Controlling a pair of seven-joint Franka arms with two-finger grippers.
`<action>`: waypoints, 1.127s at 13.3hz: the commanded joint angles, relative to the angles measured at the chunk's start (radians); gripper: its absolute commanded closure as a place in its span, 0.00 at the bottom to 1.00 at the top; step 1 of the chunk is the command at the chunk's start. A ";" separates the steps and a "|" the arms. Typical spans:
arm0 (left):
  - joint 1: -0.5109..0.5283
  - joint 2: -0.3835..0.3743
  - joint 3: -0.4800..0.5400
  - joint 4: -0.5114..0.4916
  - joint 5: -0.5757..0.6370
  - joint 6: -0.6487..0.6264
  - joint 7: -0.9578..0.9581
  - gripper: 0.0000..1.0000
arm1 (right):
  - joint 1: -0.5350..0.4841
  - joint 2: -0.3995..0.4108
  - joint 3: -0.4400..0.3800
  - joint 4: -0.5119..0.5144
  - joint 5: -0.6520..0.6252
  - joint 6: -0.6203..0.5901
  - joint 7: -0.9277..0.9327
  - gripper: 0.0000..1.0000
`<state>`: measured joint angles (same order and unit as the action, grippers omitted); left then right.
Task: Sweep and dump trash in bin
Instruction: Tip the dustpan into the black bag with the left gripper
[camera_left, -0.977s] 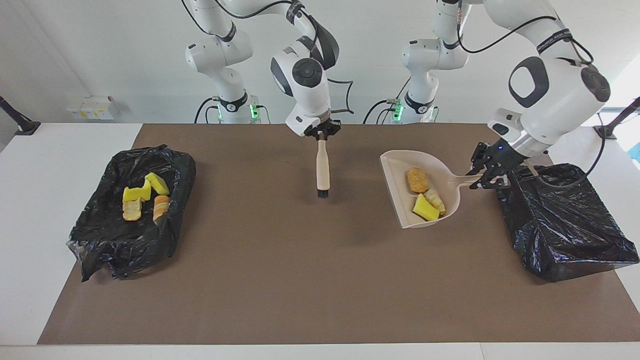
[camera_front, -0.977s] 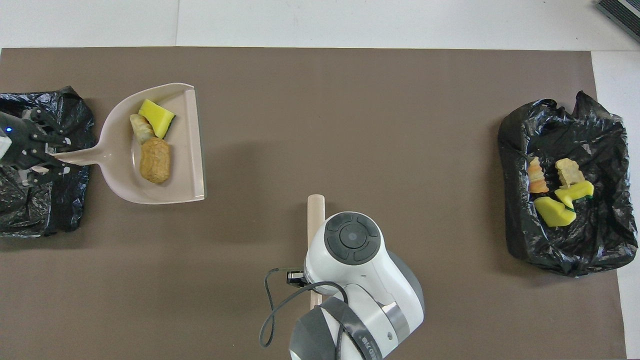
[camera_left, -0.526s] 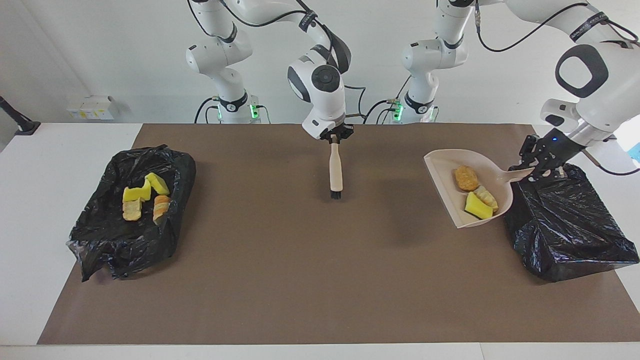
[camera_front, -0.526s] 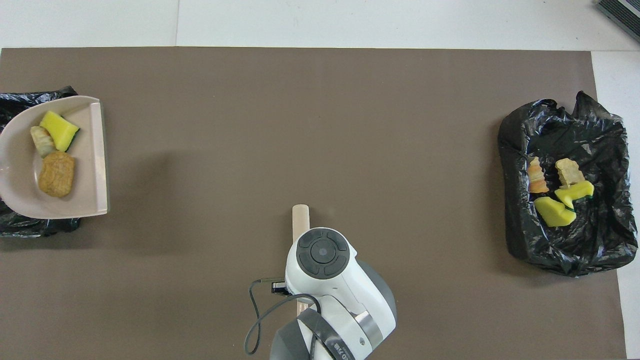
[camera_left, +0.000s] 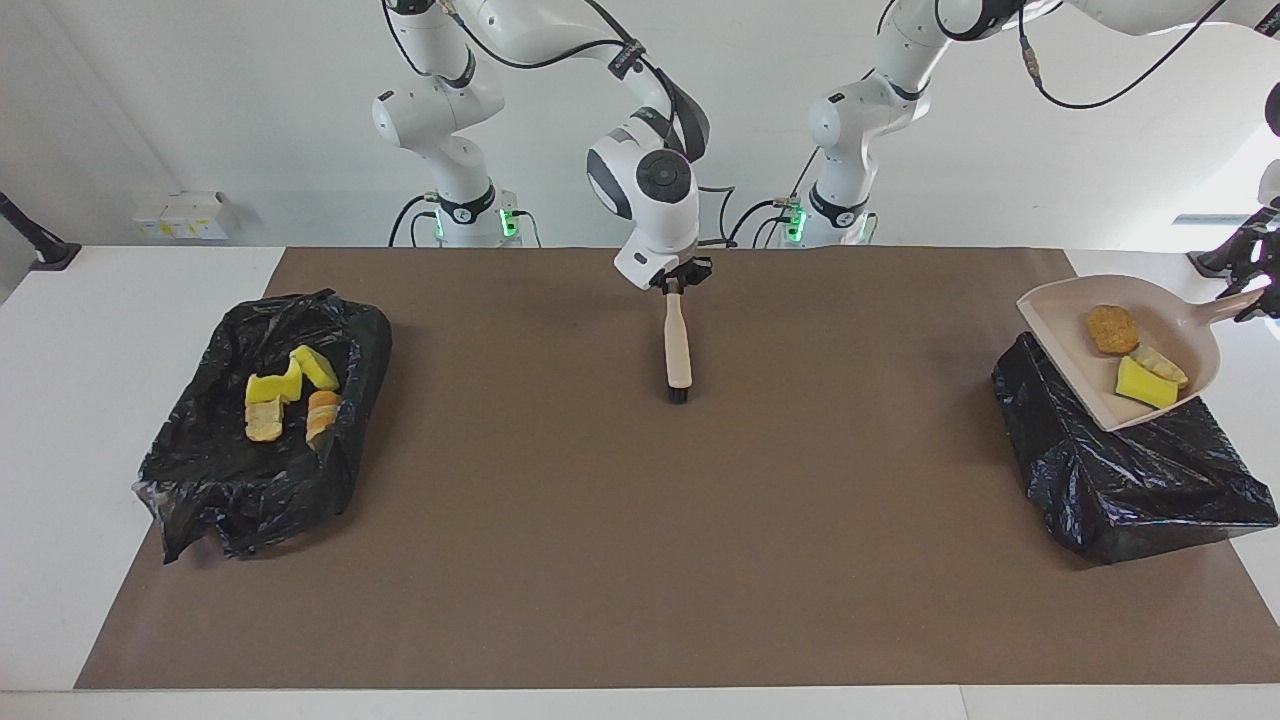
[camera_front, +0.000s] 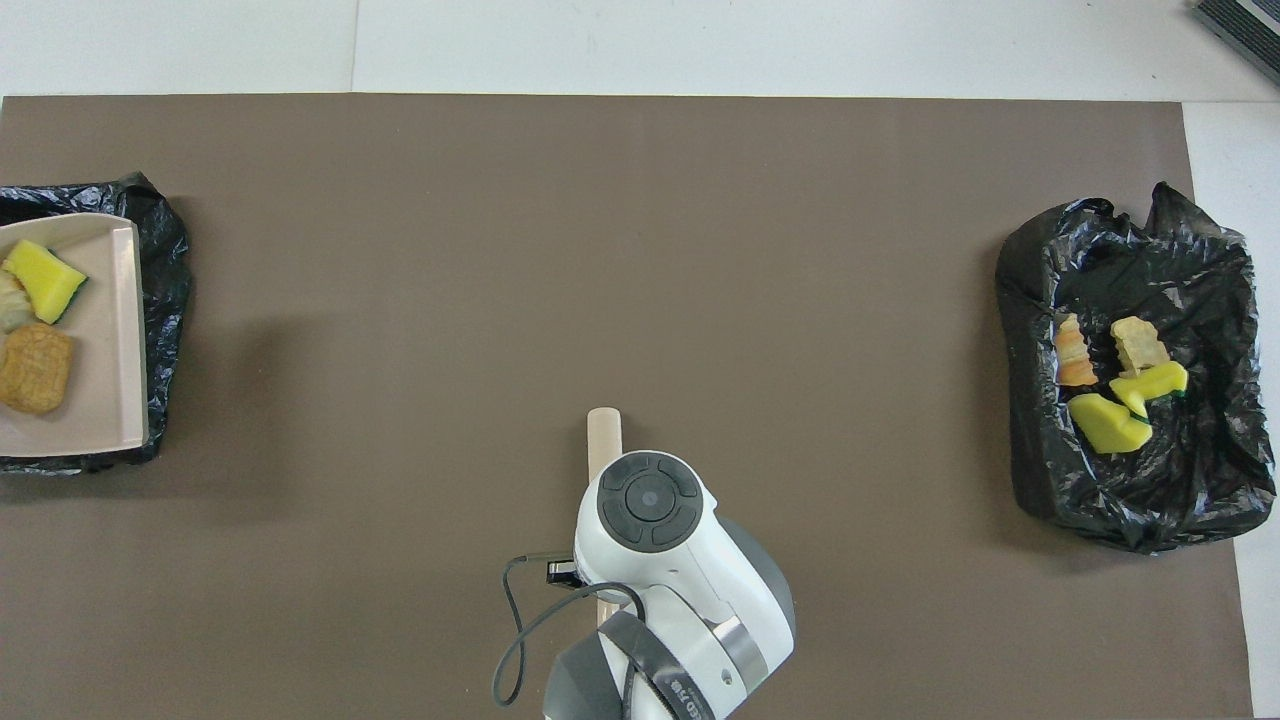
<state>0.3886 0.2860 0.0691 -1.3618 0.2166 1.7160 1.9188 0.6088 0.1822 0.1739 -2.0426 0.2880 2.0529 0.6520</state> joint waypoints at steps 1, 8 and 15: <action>-0.014 0.048 -0.008 0.056 0.122 0.066 -0.004 1.00 | -0.012 -0.003 0.006 -0.014 0.008 0.021 -0.038 0.64; -0.099 -0.025 -0.009 -0.194 0.547 0.361 -0.164 1.00 | -0.029 -0.013 -0.004 0.004 -0.045 0.003 -0.058 0.00; -0.146 -0.185 -0.011 -0.312 0.839 0.301 -0.481 1.00 | -0.328 -0.080 -0.004 0.108 -0.268 -0.011 -0.112 0.00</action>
<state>0.2569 0.1709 0.0505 -1.6300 1.0213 2.0241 1.4585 0.3564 0.1679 0.1578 -1.9556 0.0510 2.0642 0.5641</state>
